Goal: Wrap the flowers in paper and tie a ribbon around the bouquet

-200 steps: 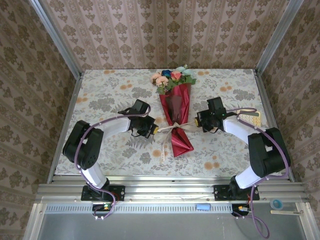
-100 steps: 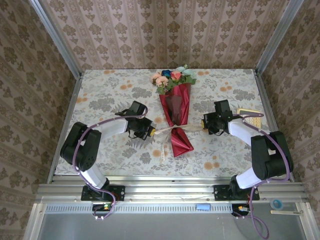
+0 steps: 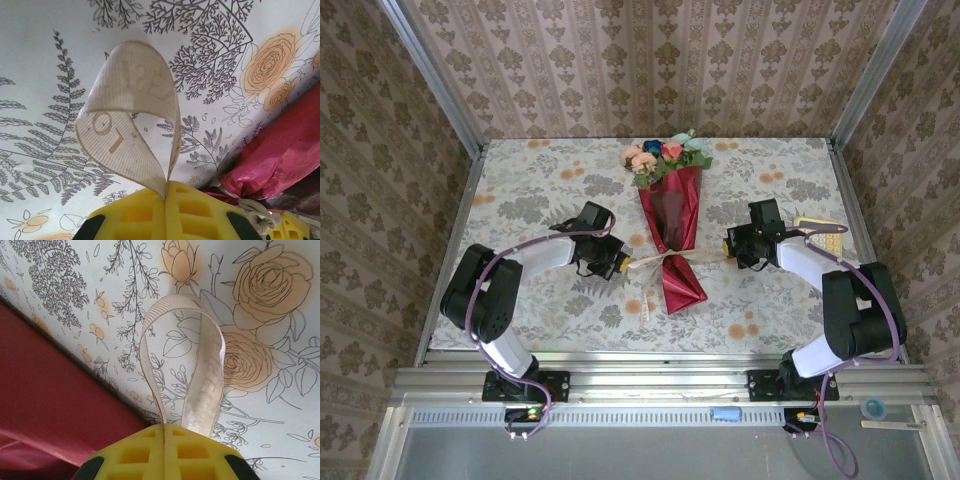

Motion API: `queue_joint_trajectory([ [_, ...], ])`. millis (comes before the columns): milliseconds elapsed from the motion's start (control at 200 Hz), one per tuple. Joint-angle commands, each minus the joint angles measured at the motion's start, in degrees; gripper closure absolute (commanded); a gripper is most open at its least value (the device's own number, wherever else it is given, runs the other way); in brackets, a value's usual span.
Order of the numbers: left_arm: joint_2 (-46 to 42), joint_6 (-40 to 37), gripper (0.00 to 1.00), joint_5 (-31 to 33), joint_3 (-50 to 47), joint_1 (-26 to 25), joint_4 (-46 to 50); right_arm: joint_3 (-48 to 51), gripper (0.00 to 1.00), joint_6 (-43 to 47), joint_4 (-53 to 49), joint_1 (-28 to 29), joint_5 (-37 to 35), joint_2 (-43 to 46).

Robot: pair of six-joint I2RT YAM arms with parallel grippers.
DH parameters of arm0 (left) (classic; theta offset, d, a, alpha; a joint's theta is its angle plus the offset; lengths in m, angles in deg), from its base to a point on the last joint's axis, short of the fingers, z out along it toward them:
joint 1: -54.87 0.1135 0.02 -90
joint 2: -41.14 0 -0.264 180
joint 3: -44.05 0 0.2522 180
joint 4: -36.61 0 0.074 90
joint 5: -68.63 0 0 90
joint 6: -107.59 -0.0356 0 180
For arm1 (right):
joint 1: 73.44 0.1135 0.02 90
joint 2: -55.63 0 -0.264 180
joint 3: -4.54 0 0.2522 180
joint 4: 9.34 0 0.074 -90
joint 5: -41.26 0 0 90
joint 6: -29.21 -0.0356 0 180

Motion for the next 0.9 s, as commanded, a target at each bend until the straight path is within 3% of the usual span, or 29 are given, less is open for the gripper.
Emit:
queue_joint_trajectory([
  [0,-2.07,-1.67,1.00,1.28,-0.09,0.90,3.12,-2.00,1.00,2.52,-3.17,-1.25,-3.20,0.05],
  [895,-3.09,-2.98,1.00,1.11,-0.91,3.85,4.01,-3.14,1.00,7.11,-4.41,-6.17,-4.24,-0.91],
])
